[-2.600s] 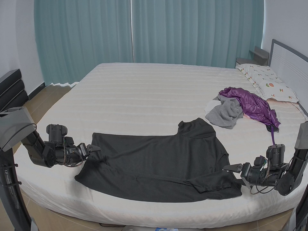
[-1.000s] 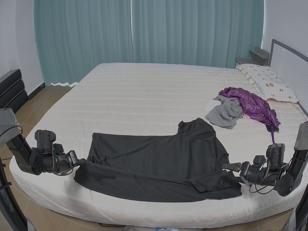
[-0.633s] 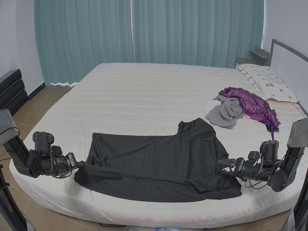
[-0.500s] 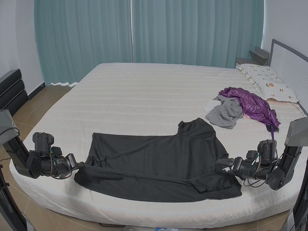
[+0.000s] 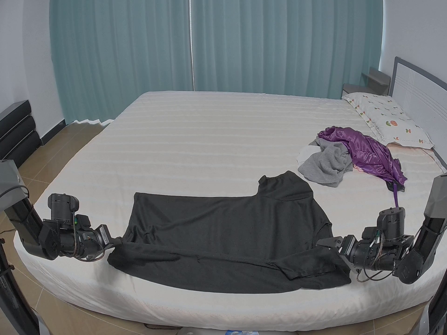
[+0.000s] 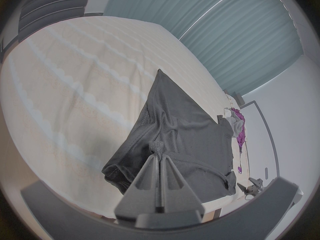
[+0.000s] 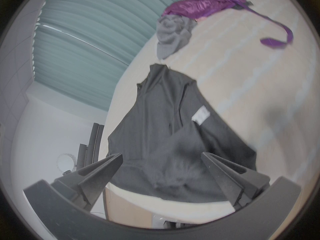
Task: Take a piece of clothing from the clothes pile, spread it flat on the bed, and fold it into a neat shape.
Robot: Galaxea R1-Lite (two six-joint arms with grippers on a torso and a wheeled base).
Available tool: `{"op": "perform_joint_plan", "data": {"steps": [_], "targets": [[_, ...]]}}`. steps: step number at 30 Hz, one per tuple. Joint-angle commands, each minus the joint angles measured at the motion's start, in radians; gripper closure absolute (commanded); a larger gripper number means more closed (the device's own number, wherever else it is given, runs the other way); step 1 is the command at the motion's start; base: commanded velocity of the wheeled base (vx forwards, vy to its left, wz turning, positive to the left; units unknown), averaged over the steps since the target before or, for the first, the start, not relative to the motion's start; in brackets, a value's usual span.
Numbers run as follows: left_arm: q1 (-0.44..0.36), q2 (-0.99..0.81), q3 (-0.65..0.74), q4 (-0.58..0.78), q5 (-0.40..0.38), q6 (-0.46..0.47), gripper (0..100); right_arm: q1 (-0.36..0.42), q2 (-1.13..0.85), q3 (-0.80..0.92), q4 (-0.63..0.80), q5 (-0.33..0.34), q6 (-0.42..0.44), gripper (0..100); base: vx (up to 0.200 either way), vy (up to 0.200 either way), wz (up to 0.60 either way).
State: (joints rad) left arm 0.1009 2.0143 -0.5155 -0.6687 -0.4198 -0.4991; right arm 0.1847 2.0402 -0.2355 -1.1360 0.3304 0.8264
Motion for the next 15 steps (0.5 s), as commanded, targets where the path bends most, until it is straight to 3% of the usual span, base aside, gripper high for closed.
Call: {"op": "perform_joint_plan", "data": {"steps": [1, 9, 15], "targets": [[0.0, 0.021, -0.008, -0.002, -0.001, -0.015, 100, 0.095, -0.095, 0.012, 0.076, -0.042, 0.085, 0, 0.0, 0.0, 0.0], [0.0, 0.024, -0.012, -0.002, -0.002, -0.039, 100, 0.19, -0.005, -0.054, 0.133, -0.125, 0.237, 0, 0.0, 0.0, 0.0], [0.0, 0.035, -0.012, -0.002, -0.005, -0.039, 100, 0.205, 0.061, -0.071, 0.131, -0.14, 0.246, 0, 0.0, 0.0, 0.0]]}}
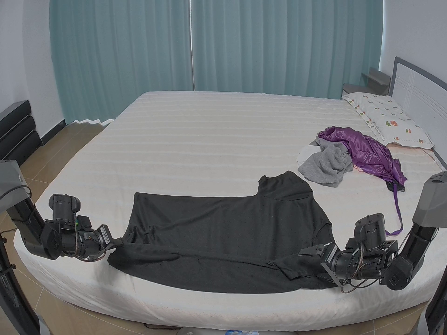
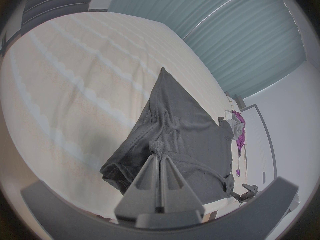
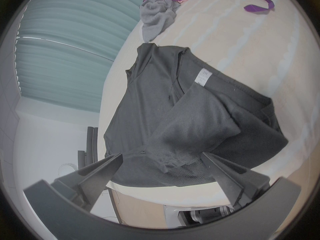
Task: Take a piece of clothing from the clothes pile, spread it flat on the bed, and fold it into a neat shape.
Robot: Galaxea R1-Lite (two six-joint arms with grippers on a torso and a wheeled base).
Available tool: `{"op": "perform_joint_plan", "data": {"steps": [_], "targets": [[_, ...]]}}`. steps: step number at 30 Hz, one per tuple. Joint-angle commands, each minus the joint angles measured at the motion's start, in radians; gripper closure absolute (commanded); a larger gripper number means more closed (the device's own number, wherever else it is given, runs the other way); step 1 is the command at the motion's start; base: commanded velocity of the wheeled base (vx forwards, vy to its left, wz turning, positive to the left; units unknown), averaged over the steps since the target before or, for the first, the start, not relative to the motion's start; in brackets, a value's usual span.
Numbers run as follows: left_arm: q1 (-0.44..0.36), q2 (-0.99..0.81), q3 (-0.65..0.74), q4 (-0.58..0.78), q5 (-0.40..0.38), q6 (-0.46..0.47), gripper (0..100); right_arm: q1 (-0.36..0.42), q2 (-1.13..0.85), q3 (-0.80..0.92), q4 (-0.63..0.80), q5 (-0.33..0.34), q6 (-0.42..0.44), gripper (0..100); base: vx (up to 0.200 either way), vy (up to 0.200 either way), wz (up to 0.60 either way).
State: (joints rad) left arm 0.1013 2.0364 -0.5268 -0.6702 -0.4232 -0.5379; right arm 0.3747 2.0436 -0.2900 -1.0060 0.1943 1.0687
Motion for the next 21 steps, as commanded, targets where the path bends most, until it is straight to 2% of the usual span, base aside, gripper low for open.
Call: {"op": "perform_joint_plan", "data": {"steps": [1, 21], "targets": [[0.0, 0.016, -0.001, 0.0, -0.003, -0.001, 100, 0.015, 0.058, -0.018, 0.001, -0.004, 0.007, 0, 0.0, 0.0, 0.0], [0.0, 0.05, 0.011, -0.068, 0.004, -0.001, 100, 0.035, 0.049, -0.005, 0.009, -0.078, 0.008, 0, 0.0, 0.0, 0.0]]}}
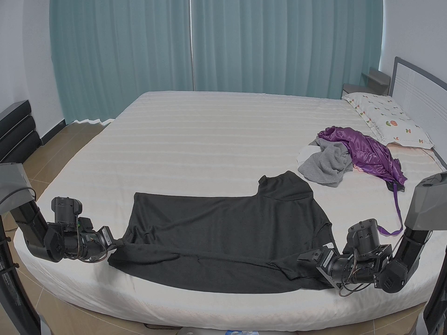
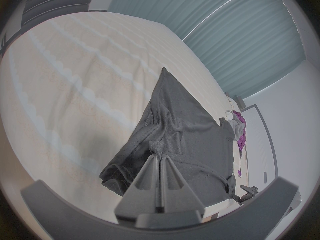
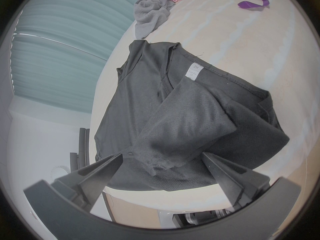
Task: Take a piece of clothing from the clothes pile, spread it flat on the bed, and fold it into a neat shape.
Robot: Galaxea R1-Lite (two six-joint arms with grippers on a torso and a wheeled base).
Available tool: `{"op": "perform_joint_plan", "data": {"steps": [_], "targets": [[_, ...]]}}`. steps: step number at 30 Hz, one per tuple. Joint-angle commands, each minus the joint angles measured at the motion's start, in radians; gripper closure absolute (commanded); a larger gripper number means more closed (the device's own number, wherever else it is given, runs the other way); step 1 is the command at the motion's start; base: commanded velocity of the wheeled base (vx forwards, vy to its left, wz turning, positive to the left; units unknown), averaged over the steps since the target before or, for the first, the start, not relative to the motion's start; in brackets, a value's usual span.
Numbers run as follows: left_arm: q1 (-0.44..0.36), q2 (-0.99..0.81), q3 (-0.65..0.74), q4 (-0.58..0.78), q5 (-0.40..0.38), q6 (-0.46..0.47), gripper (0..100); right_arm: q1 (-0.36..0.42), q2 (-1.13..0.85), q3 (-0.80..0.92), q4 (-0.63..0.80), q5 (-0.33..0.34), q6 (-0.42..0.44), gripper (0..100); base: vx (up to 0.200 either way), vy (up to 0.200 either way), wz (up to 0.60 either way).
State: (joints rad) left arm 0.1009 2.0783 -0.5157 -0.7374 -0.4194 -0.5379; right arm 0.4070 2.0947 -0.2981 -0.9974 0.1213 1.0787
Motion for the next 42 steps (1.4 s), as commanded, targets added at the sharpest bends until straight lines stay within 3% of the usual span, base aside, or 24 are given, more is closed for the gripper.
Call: {"op": "perform_joint_plan", "data": {"steps": [1, 7, 19, 20, 42], "targets": [[0.0, 0.008, 0.0, 0.0, 0.001, -0.001, 100, 0.003, -0.007, 0.005, 0.003, -0.008, -0.002, 0, 0.0, 0.0, 0.0], [0.002, 0.008, -0.003, 0.0, -0.001, -0.001, 100, 0.001, -0.07, -0.01, 0.102, -0.022, -0.003, 0, 0.0, 0.0, 0.0], [0.0, 0.014, -0.007, 0.0, 0.001, -0.001, 100, 0.001, 0.015, -0.03, 0.094, -0.022, -0.003, 0, 0.0, 0.0, 0.0], [0.0, 0.014, -0.009, 0.0, 0.001, -0.001, 100, 0.001, 0.015, -0.03, 0.095, -0.022, -0.003, 100, 0.0, 0.0, 0.0], [0.0, 0.014, -0.006, 0.0, 0.001, 0.001, 100, 0.012, -0.136, -0.021, 0.145, -0.025, -0.005, 100, 0.0, 0.0, 0.0]]}}
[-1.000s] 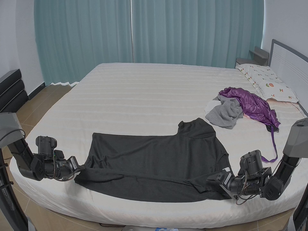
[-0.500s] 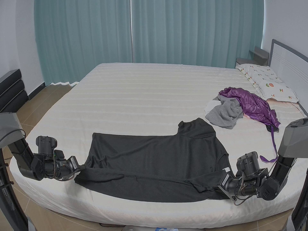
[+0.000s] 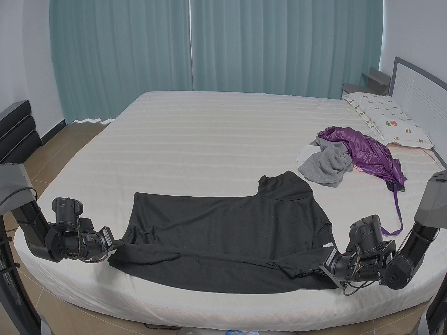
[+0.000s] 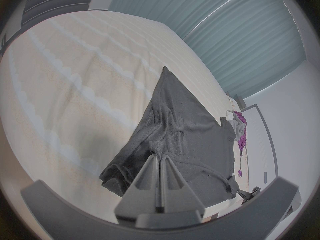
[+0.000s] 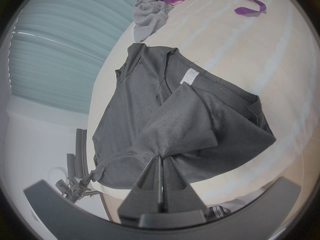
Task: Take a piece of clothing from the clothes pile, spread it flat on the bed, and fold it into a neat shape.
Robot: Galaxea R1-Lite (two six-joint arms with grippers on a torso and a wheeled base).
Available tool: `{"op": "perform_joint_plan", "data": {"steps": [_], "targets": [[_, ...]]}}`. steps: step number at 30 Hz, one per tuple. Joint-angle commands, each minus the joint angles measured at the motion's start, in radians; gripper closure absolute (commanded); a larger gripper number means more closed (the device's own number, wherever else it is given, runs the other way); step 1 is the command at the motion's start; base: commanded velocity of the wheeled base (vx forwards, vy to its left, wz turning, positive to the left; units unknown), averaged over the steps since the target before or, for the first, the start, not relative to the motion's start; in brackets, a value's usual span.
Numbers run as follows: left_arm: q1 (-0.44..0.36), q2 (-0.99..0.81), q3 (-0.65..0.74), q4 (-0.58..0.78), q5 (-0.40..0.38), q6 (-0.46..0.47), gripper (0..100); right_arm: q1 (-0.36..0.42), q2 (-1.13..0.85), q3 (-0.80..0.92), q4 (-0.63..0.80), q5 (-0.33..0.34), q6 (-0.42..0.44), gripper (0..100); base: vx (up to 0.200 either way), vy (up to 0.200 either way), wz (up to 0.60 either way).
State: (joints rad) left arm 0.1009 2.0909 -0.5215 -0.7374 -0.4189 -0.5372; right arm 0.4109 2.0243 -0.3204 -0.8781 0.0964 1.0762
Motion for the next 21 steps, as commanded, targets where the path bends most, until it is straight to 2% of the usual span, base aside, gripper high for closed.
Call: {"op": "perform_joint_plan", "data": {"steps": [1, 5, 16, 17, 21], "targets": [[0.0, 0.001, 0.0, 0.0, 0.0, -0.001, 100, 0.009, -0.079, 0.001, 0.042, 0.0, -0.002, 100, 0.0, 0.0, 0.0], [0.0, 0.003, -0.002, 0.0, 0.0, -0.001, 100, 0.026, -0.137, -0.002, 0.13, 0.002, -0.01, 100, 0.0, 0.0, 0.0], [0.0, 0.014, -0.002, 0.0, 0.0, 0.002, 100, 0.045, -0.144, 0.026, 0.188, 0.008, -0.091, 100, 0.0, 0.0, 0.0], [0.0, 0.015, -0.002, 0.0, 0.0, 0.002, 100, 0.045, -0.142, 0.029, 0.188, 0.011, -0.097, 0, 0.0, 0.0, 0.0], [0.0, 0.012, -0.003, 0.0, 0.0, 0.0, 100, 0.043, -0.128, 0.034, 0.188, 0.011, -0.104, 0, 0.0, 0.0, 0.0]]}}
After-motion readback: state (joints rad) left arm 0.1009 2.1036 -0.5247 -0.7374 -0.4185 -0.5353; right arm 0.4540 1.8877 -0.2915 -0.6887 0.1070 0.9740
